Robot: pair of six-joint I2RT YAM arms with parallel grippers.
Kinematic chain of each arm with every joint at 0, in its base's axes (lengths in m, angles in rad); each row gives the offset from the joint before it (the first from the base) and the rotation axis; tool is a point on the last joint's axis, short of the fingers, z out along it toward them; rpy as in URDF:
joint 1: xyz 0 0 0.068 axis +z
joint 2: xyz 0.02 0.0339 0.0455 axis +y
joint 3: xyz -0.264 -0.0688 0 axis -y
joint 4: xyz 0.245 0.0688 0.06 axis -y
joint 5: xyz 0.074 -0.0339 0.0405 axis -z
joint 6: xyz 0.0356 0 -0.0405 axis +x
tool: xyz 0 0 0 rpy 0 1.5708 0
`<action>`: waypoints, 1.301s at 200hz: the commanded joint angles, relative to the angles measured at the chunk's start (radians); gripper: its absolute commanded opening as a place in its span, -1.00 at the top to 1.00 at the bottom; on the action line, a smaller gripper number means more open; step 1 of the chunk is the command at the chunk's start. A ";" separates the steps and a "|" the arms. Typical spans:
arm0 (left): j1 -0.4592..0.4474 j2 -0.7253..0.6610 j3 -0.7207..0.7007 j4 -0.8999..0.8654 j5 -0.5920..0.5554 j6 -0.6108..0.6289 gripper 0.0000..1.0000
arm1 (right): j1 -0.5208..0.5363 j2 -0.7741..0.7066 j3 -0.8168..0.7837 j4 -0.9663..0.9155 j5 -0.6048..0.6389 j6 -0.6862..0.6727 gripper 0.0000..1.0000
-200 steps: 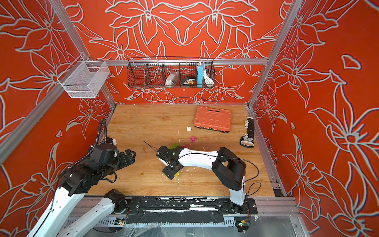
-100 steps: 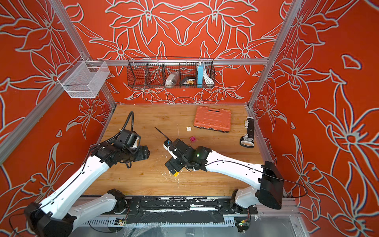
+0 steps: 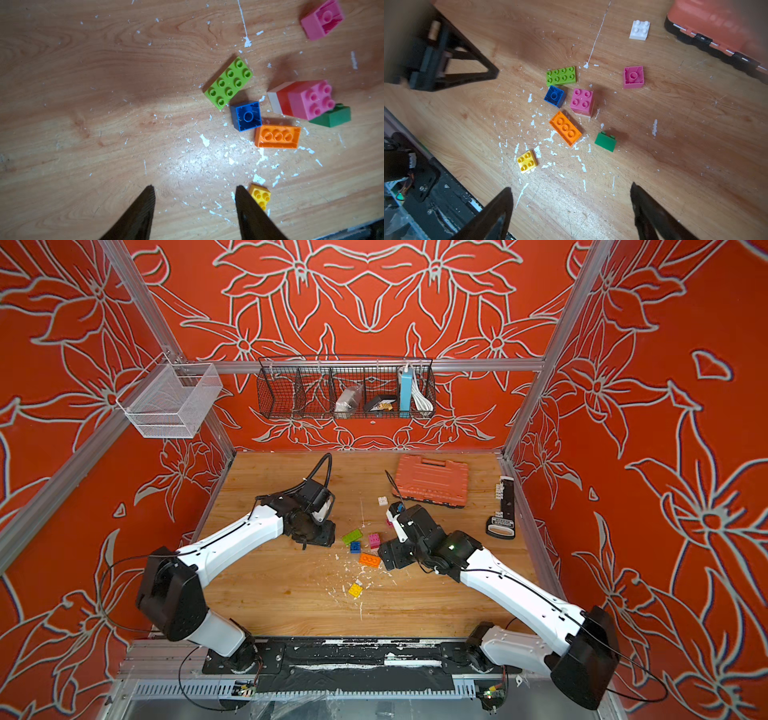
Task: Assemble the letter r with lego
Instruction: Move the lego brick at the center of the board.
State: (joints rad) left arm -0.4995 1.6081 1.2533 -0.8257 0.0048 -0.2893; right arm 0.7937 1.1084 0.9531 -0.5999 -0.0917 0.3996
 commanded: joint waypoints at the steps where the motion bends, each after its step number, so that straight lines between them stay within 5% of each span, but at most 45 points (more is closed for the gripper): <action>1: -0.004 0.088 0.058 -0.010 0.001 0.101 -0.23 | -0.005 -0.038 0.000 -0.038 -0.035 0.005 -0.80; 212: -0.054 0.435 0.219 0.019 0.040 0.195 -0.43 | -0.017 -0.134 -0.056 -0.059 -0.060 0.017 -0.73; 260: -0.056 0.493 0.265 0.016 0.061 0.205 -0.32 | -0.019 -0.140 -0.056 -0.069 -0.066 0.019 -0.72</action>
State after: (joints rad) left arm -0.5510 2.0613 1.5002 -0.8070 0.0330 -0.1070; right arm 0.7830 0.9886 0.9100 -0.6510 -0.1425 0.4080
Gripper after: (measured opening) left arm 0.674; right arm 0.860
